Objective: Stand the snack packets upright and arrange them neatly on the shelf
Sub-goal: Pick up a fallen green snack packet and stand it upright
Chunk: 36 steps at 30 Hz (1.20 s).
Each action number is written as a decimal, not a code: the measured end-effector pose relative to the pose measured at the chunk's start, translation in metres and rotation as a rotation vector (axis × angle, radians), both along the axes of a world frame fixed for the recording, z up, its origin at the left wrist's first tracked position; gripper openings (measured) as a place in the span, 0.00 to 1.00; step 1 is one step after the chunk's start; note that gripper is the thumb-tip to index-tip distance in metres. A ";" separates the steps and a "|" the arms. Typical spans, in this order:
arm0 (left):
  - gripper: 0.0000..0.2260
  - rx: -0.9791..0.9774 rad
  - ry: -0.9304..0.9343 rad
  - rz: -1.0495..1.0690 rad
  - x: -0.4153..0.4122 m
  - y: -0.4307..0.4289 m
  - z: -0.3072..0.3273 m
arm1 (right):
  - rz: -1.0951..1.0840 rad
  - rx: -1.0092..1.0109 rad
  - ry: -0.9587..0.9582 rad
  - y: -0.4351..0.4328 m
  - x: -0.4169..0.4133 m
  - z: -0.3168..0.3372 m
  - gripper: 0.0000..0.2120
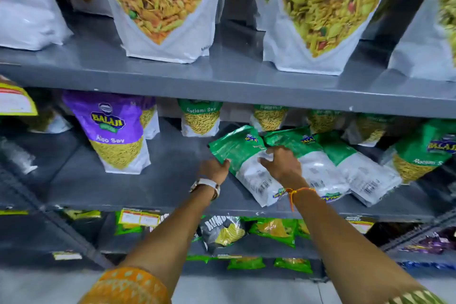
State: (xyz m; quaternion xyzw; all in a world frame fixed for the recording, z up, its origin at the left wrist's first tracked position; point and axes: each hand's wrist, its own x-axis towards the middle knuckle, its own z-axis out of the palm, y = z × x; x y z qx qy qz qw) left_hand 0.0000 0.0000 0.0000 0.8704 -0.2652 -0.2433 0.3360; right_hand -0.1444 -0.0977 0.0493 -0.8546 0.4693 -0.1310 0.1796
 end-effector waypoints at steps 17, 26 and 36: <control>0.26 -0.150 1.022 0.142 -0.020 -0.044 -0.035 | -0.232 0.269 0.001 -0.057 0.039 -0.043 0.14; 0.07 -0.549 0.673 0.242 0.000 0.012 -0.007 | -0.143 0.532 -0.628 -0.038 0.061 -0.042 0.17; 0.16 -0.788 0.188 0.137 0.059 0.039 0.018 | 0.077 0.613 -0.964 -0.018 0.119 -0.036 0.17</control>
